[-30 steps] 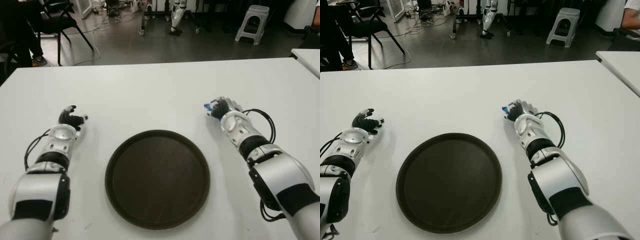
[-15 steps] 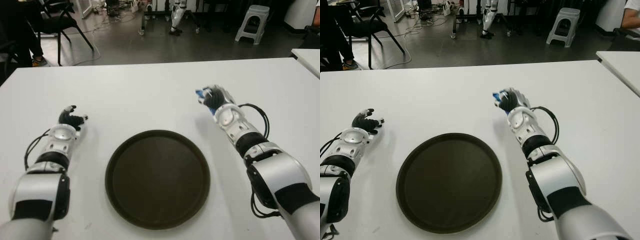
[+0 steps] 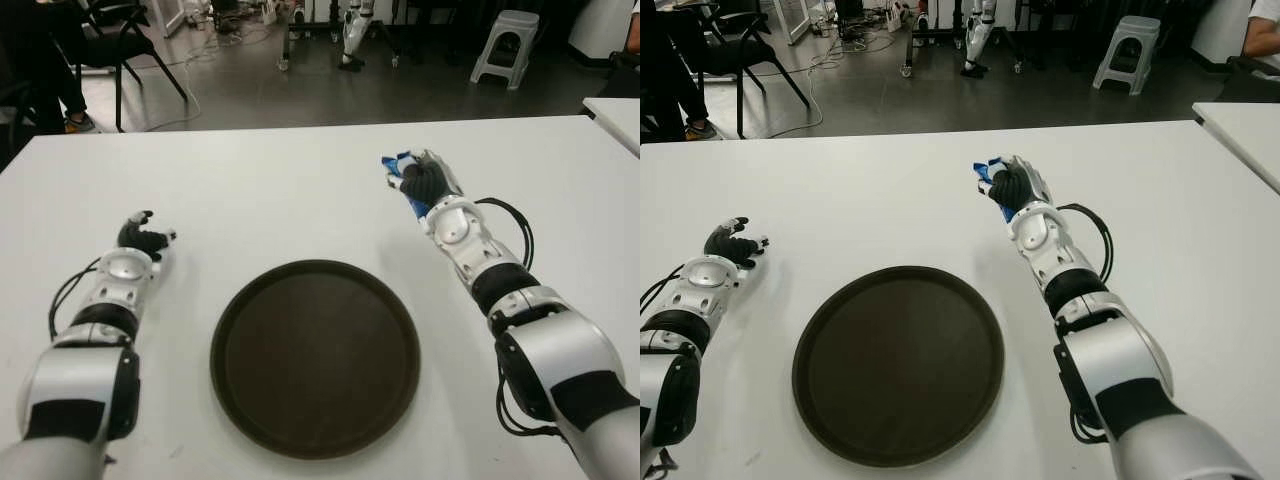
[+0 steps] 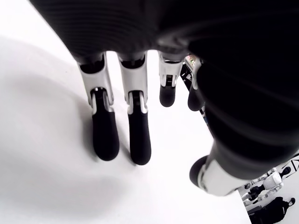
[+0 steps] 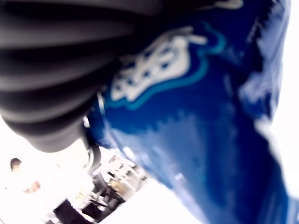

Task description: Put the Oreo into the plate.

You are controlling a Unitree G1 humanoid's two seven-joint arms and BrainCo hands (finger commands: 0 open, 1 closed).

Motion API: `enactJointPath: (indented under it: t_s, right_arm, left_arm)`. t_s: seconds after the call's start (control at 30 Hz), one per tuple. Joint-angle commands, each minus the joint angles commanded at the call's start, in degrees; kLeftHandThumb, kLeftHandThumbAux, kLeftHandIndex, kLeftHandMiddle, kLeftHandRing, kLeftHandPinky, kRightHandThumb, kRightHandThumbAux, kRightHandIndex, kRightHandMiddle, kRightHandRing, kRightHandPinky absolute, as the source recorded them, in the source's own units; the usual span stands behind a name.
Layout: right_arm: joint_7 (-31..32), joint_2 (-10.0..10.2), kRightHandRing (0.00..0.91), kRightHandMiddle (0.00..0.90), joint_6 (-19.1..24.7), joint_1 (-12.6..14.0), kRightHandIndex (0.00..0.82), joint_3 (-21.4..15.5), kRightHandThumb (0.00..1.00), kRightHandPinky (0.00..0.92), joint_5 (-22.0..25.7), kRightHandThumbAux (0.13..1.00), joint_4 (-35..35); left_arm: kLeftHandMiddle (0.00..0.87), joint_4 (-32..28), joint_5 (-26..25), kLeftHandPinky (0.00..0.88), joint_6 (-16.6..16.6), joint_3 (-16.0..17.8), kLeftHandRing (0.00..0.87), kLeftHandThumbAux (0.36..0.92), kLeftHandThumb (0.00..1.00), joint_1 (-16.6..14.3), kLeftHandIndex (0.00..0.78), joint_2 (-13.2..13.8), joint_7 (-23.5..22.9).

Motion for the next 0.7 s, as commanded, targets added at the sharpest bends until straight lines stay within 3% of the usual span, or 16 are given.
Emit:
enactJointPath:
  t_s: [0.23,0.33,0.5,0.7]
  right_arm:
    - [2.16,1.06,0.84,0.847,-2.37,4.8,0.441,1.07,0.737,0.841,0.13,0.706,-7.86]
    - [5.3,1.79,0.84,0.848,-3.73,10.04,0.441,2.93,0.74,0.839,0.16,0.705,-15.98]
    - [9.16,2.23,0.844,0.852,-1.58,13.22,0.442,3.97,0.743,0.843,0.38,0.705,-22.28]
    - [15.1,5.1,0.85,0.854,1.23,17.31,0.44,6.08,0.743,0.846,1.73,0.706,-29.04]
  left_arm:
    - [0.089,-0.01,0.16,0.122,0.01,-0.17,0.107,0.778,0.214,-0.02,0.074,-0.04,0.16]
    - [0.083,-0.09,0.22,0.113,0.13,-0.29,0.098,0.779,0.217,-0.11,0.073,-0.02,0.11]
    - [0.078,-0.14,0.29,0.113,0.13,-0.39,0.091,0.771,0.221,-0.1,0.07,-0.04,0.24]
    - [0.087,-0.24,0.03,0.131,-0.04,-0.21,0.103,0.771,0.235,-0.1,0.075,-0.19,0.35]
